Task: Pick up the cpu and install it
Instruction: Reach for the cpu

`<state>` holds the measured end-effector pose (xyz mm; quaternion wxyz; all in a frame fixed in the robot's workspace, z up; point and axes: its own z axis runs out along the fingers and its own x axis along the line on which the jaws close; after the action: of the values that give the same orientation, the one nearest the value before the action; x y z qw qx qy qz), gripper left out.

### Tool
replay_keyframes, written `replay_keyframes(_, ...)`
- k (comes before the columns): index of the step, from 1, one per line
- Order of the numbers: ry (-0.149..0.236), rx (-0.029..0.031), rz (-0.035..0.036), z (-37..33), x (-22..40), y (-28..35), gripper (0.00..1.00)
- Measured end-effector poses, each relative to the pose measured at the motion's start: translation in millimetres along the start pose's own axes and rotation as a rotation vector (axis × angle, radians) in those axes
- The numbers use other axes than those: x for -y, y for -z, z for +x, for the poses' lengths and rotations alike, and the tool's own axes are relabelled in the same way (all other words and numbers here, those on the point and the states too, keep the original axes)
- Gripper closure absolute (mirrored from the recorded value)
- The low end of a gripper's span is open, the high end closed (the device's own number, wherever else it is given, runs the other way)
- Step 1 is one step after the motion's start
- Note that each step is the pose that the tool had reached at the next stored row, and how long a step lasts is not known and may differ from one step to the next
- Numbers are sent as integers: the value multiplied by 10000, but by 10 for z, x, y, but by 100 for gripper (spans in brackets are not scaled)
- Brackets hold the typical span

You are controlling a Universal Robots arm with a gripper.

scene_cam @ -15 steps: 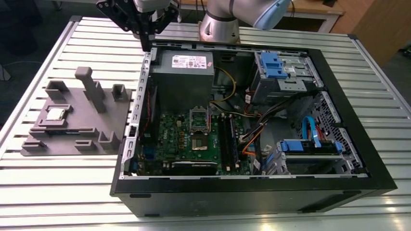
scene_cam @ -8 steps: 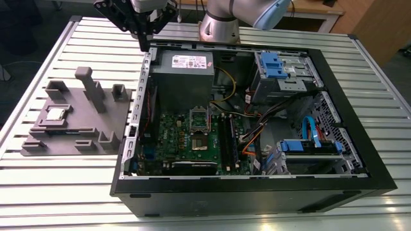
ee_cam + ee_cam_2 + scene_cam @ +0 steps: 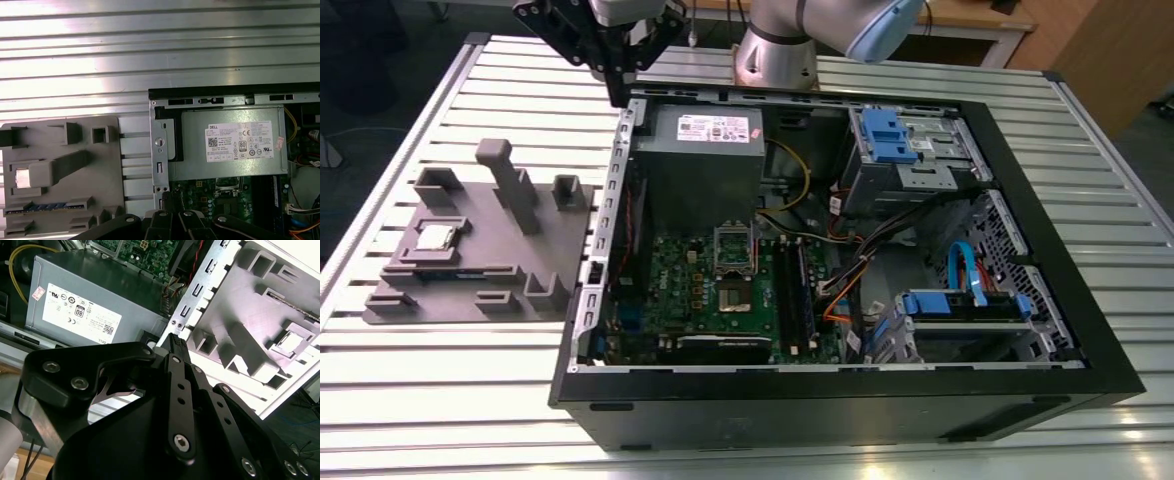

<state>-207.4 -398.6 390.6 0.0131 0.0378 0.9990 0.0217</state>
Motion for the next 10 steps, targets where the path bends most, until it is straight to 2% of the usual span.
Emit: replay_keyframes(10, -2, 1, -1, 27, 2, -4, 90)
